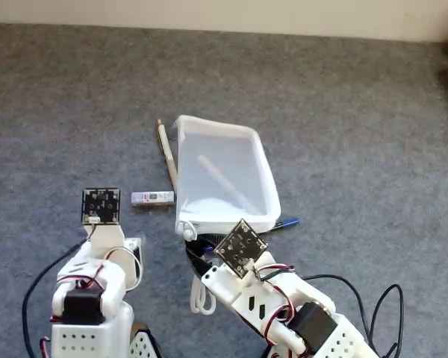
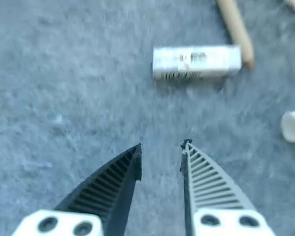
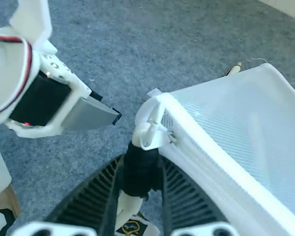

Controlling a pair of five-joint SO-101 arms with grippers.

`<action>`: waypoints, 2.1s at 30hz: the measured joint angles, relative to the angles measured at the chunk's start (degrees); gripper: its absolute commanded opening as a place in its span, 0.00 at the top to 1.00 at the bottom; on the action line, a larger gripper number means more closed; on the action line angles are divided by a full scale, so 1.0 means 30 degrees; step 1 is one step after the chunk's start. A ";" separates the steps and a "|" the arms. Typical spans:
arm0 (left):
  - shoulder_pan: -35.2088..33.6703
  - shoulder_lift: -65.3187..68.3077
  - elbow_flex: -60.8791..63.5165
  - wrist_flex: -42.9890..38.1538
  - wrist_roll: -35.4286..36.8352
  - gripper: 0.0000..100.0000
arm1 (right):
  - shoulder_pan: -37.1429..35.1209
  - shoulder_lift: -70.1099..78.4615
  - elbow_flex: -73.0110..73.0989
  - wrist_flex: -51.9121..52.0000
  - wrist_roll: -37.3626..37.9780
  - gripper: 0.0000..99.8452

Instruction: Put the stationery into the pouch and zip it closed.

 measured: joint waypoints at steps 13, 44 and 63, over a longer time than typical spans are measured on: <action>0.0059 -0.0059 -0.3604 -0.0586 0.0000 0.86 | -0.0059 0.0000 0.0557 0.0000 0.0000 1.00; 0.4396 -0.0088 -0.5802 0.1143 0.0117 0.62 | 0.1055 0.0000 0.0557 -0.0498 0.0029 1.00; 0.4571 -0.0059 -0.2227 -0.2725 0.0000 0.62 | 0.1231 0.0000 0.0557 0.0527 0.0000 1.00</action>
